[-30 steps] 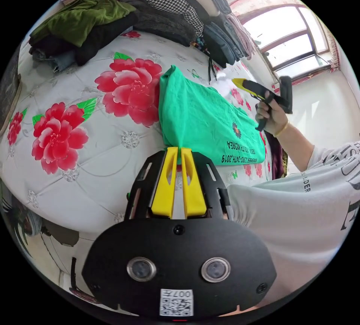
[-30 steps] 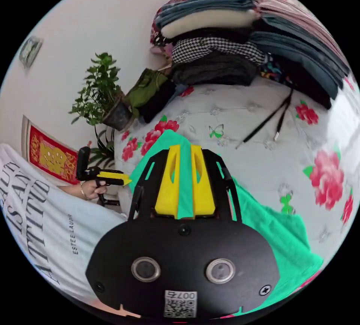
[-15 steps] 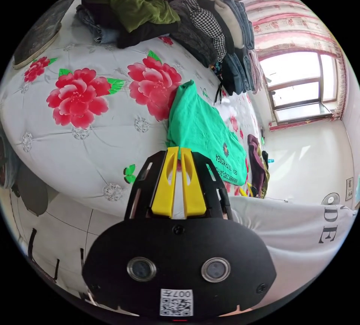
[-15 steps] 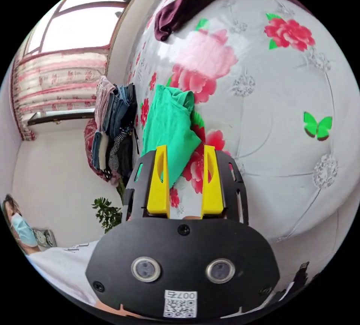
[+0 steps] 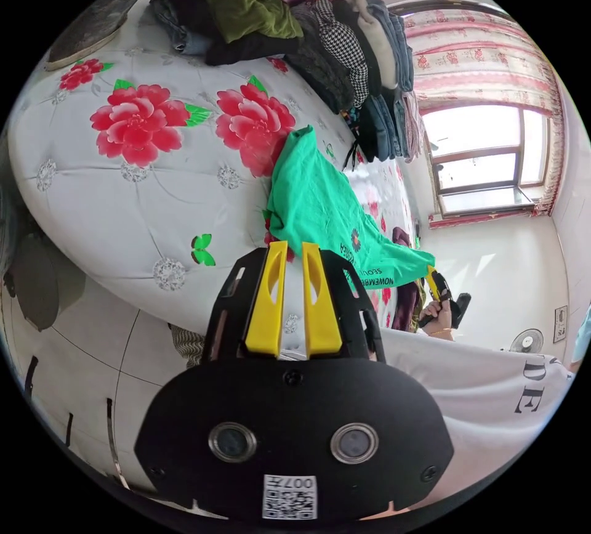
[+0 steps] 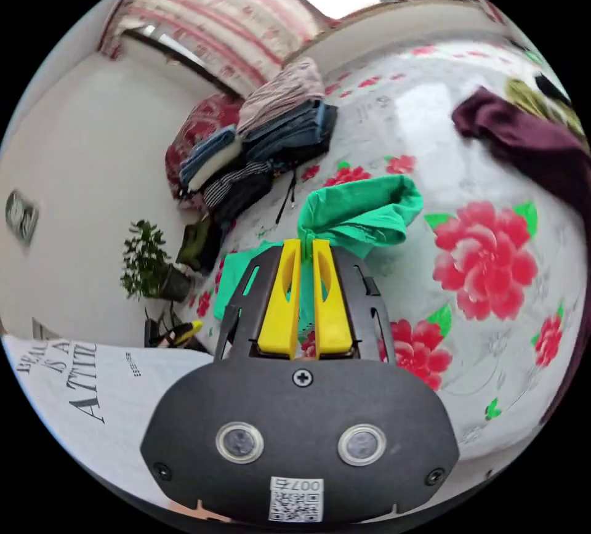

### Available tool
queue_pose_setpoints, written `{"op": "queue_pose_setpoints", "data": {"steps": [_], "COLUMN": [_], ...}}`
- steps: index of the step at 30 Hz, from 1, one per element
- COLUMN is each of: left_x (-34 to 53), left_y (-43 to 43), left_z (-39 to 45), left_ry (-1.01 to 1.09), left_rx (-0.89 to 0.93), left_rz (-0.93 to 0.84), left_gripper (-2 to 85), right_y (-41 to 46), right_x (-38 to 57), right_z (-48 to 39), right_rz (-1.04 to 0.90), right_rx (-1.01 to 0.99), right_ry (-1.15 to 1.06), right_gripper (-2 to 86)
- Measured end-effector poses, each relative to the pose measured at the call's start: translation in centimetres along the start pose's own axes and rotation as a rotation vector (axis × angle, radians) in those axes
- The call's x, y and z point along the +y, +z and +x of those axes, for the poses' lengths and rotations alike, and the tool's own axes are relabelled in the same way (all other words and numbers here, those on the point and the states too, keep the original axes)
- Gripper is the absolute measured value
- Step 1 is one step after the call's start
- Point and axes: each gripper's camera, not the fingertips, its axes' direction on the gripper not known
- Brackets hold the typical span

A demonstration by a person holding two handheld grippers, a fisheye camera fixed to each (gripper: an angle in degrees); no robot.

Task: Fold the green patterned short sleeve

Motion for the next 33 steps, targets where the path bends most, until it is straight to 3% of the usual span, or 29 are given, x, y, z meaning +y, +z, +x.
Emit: {"op": "queue_pose_setpoints", "data": {"steps": [4, 7, 10, 13, 15, 19, 22, 25, 27, 30, 33], "left_x": [0.2, 0.3, 0.4, 0.5, 0.6, 0.2, -0.7, -2.3, -3.2, -3.8, -3.6], "left_y": [-0.4, -0.6, -0.8, -1.0, -1.1, -0.4, 0.3, 2.4, 4.3, 6.3, 6.6], "left_z": [-1.6, -2.6, -3.6, -4.7, -5.2, -5.9, -5.6, -4.5, -3.5, -2.4, -2.4], "left_ry": [-0.045, -0.069, -0.090, -0.114, -0.117, -0.111, -0.098, -0.061, -0.031, -0.007, -0.015], "left_rx": [0.057, 0.092, 0.123, 0.144, 0.151, 0.182, 0.245, 0.278, 0.276, 0.114, 0.150], "left_rz": [0.026, 0.029, 0.041, 0.045, 0.047, 0.031, 0.084, 0.024, -0.064, -0.154, -0.149], "left_gripper": [5.6, 6.1, 7.0, 7.9, 8.7, 12.8, 18.2, 20.5, 20.0, 10.1, 6.1], "right_y": [9.9, 20.3, 32.1, 41.1, 42.5, 40.0, 37.4, 34.9, 34.1, 35.5, 39.6], "right_x": [-4.9, -4.0, -1.4, 0.8, 0.8, -2.8, -5.2, -6.4, -6.4, -6.0, -5.6], "right_z": [-18.8, -28.1, -32.2, -32.6, -31.9, -28.0, -22.0, -15.2, -12.3, -10.2, -10.9], "right_rz": [-0.180, -0.336, -0.503, -0.748, -0.760, -0.627, -0.512, -0.391, -0.341, -0.344, -0.441], "right_rx": [-0.092, -0.178, -0.232, -0.337, -0.353, -0.417, -0.309, -0.224, -0.191, -0.153, -0.183], "right_ry": [-0.471, -0.635, -0.637, -0.650, -0.614, -0.451, -0.270, -0.043, 0.058, 0.128, 0.146], "right_gripper": [1.2, 1.6, 2.1, 2.7, 3.4, 4.8, 5.9, 7.0, 7.5, 7.4, 6.7]}}
